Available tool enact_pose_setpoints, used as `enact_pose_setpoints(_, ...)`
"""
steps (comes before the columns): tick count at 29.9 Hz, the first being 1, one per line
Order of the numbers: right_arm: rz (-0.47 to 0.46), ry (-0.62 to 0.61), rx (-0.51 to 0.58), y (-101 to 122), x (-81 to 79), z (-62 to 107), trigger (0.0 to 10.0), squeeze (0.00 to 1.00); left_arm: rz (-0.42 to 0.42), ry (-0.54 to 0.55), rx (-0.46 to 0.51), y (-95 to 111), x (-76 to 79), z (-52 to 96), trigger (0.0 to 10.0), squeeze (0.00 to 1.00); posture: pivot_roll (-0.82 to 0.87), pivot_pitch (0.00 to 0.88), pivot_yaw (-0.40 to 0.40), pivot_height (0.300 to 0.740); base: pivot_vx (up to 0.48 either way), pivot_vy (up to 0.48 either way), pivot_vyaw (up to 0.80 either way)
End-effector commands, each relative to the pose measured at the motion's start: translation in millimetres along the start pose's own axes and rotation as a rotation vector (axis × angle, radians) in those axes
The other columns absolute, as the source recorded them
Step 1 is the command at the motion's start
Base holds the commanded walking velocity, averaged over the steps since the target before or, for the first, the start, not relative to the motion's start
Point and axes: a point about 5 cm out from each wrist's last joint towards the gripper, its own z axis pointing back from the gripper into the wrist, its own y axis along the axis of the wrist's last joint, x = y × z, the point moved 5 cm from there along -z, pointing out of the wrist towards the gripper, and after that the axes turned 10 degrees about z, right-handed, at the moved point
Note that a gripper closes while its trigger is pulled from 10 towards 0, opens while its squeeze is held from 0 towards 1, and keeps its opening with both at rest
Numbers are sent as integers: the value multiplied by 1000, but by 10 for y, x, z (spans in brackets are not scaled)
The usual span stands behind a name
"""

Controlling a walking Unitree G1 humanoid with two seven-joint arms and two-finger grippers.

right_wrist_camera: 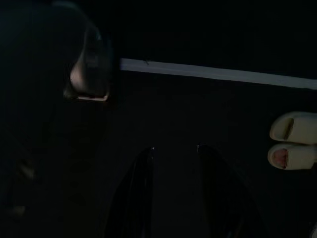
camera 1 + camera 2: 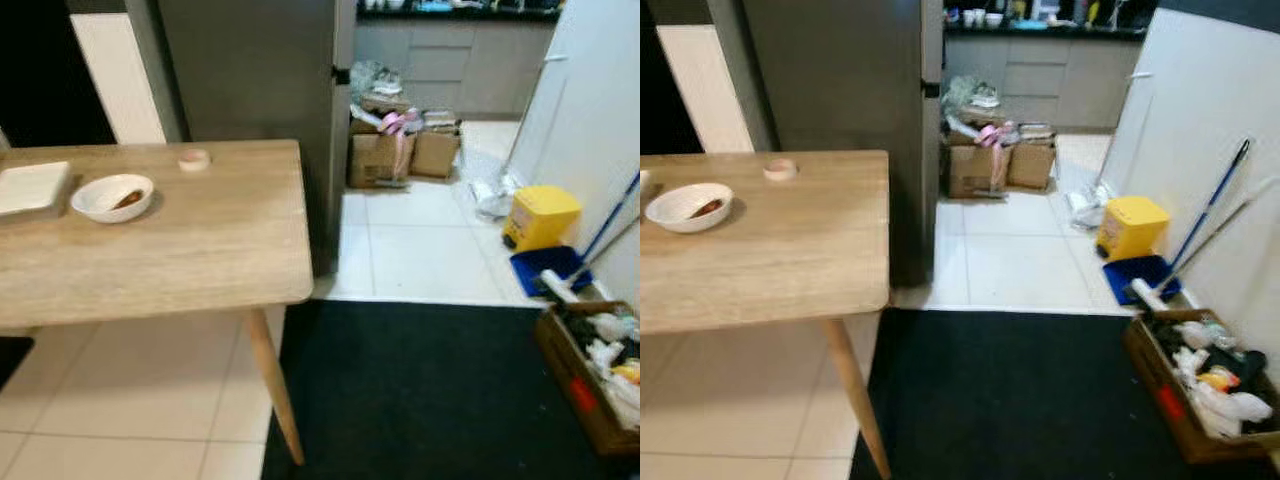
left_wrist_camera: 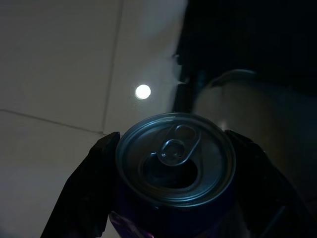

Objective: Restocking fridge

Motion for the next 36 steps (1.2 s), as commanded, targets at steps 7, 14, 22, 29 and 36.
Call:
enact_pose_setpoints(7,-7,-8,8,17,40,3,10000,0,-6,5,-12,-49,-14,5,10000,0,-83,0,13,740,0,-350,0)
enact_pose_setpoints(14,-13,-7,8,17,40,3,10000,0,-2,4,-14,-61,-12,6,10000,0,-86,0,12,740,0,-352,0)
enact_pose_setpoints(22,-16,-5,11,21,36,3,10000,0,-1,0,-11,-48,8,3,10000,0,-87,0,12,740,0,-351,0)
enact_pose_setpoints(29,-22,-2,14,23,32,3,10000,0,0,-1,-8,-40,15,1,10000,0,-87,0,12,740,0,-354,0)
enact_pose_setpoints(36,-23,0,15,25,26,2,10000,0,15,20,6,-10,-15,1,10000,0,-87,0,11,740,0,-47,0)
